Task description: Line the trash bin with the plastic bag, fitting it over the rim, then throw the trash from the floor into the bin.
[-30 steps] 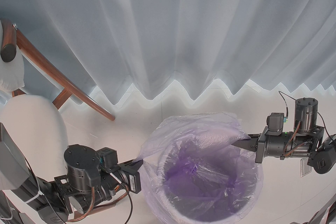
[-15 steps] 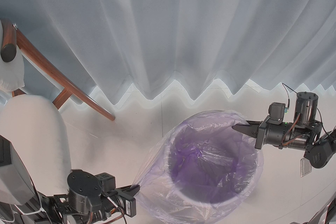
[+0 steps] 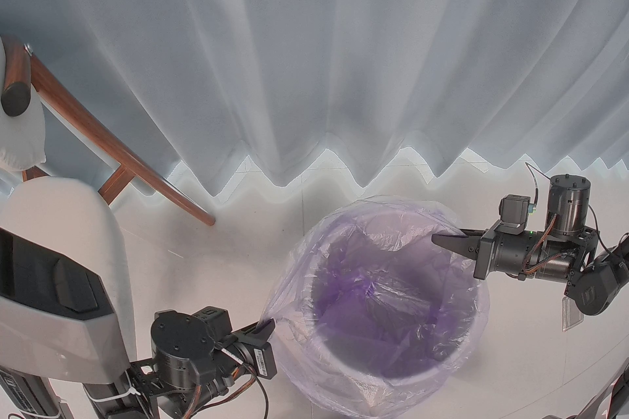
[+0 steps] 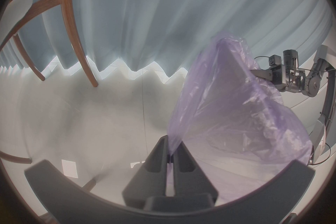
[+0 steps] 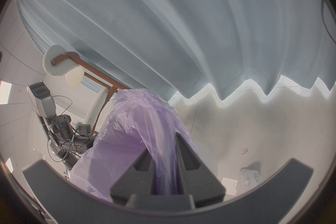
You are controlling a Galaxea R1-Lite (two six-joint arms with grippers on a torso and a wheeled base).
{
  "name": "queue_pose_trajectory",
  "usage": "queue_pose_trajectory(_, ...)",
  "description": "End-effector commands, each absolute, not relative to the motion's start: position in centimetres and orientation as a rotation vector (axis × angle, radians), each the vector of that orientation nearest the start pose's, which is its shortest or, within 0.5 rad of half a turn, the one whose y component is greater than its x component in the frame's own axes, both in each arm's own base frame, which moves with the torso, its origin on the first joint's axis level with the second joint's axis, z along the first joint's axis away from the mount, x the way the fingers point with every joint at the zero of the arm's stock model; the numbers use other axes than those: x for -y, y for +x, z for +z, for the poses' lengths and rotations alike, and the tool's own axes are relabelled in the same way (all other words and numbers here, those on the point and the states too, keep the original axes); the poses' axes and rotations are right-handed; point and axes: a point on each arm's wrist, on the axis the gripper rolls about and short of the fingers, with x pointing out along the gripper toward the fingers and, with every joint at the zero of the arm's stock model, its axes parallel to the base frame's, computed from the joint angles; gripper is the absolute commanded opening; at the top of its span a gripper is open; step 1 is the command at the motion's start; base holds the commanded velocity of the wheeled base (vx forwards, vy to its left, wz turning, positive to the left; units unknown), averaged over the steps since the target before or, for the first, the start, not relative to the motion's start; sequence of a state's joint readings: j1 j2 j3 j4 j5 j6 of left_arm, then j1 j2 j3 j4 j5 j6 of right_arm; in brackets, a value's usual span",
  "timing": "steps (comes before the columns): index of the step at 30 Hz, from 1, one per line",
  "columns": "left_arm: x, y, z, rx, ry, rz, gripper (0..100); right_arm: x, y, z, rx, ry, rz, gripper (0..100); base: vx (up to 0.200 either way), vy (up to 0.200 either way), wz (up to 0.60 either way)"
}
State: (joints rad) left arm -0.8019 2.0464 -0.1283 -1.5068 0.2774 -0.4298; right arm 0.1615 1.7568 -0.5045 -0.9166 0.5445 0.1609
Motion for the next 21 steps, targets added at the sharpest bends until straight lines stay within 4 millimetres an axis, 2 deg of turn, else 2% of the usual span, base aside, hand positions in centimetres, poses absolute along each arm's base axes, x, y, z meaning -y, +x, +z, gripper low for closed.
queue_pose_trajectory(1, 17.0, 17.5, 3.3, -0.466, -0.201, -0.415, 100, -5.6, 27.1, 12.1, -0.39, 0.226, 0.671, 0, 0.0, 0.0, 0.0)
queue_pose_trajectory(7, 16.4, 16.8, 3.4, -0.48, -0.191, -0.42, 100, -5.5, 27.3, 12.1, -0.389, 0.225, 0.669, 0, 0.0, 0.0, 0.0)
queue_pose_trajectory(10, 15.2, 15.3, 4.3, -0.484, -0.185, -0.436, 100, -5.4, 27.7, 11.7, -0.397, 0.228, 0.661, 0, 0.0, 0.0, 0.0)
queue_pose_trajectory(12, 14.6, 14.6, 5.1, -0.469, -0.2, -0.445, 100, -5.1, 28.2, 11.6, -0.398, 0.231, 0.649, 0, 0.0, 0.0, 0.0)
queue_pose_trajectory(16, 13.4, 14.7, 7.4, -0.373, -0.268, -0.431, 100, -4.9, 29.9, 10.6, -0.414, 0.233, 0.628, 0, 0.0, 0.0, 0.0)
queue_pose_trajectory(21, 12.6, 15.0, 8.4, -0.319, -0.305, -0.405, 100, -4.3, 31.8, 9.3, -0.431, 0.239, 0.595, 0, 0.0, 0.0, 0.0)
